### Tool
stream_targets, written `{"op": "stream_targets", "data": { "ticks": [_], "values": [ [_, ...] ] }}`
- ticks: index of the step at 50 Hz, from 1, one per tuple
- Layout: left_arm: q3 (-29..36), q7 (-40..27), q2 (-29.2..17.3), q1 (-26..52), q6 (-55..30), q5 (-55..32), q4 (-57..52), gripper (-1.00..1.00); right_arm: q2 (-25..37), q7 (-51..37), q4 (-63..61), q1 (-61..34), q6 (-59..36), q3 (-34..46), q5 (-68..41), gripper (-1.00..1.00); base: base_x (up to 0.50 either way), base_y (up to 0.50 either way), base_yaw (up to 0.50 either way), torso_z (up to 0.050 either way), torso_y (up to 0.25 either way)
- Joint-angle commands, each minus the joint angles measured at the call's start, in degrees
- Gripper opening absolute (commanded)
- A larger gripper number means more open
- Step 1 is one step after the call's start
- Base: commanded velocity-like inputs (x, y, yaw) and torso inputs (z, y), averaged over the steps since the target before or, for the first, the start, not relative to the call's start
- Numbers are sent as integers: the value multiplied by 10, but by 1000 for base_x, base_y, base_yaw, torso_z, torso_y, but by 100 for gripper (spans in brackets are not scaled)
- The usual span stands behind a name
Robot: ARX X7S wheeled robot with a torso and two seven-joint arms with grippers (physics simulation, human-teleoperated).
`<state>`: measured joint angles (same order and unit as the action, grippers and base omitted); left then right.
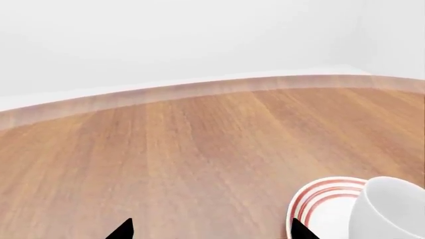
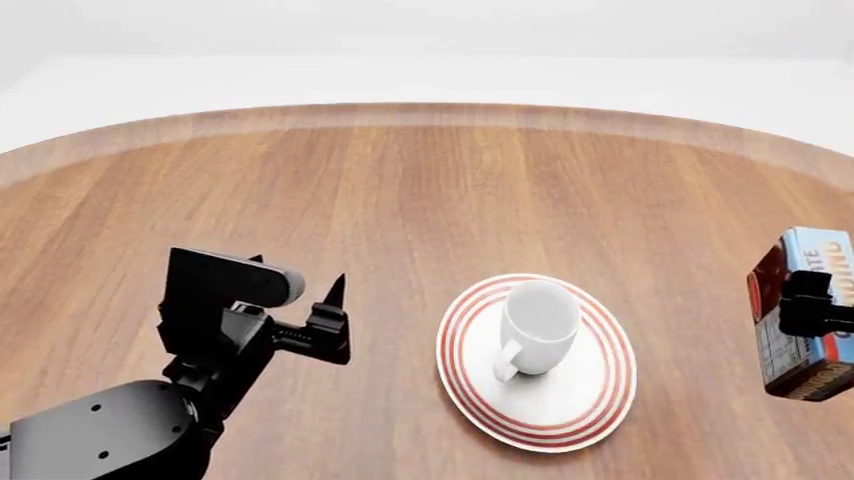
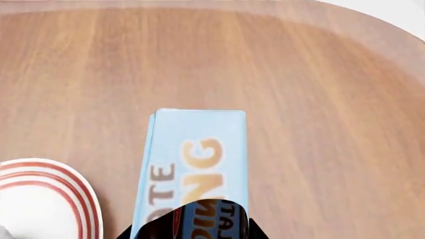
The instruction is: Pick up the white mug and put it on the plate, and put the chocolate pudding to the right of the plate.
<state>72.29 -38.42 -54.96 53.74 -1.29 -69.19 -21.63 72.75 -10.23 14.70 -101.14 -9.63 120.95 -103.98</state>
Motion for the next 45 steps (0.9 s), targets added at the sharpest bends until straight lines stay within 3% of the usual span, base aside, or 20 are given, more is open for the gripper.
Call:
{"op": "stream_targets", "data": {
  "ticks": [1,28,45],
  "values": [
    [-13,12,16,-5,2,7,-1,100,-9,34,6,24,17,-11,22,-100,0,0,0,0,0],
    [-14,12,23,-5,-4,7,2,100,28,45,16,43,27,-6,32,-100,0,0,0,0,1],
    [-14,14,25,-10,-2,10,8,100,-22,59,44,94,62,-4,17,-100,0,0,0,0,0]
  ]
}}
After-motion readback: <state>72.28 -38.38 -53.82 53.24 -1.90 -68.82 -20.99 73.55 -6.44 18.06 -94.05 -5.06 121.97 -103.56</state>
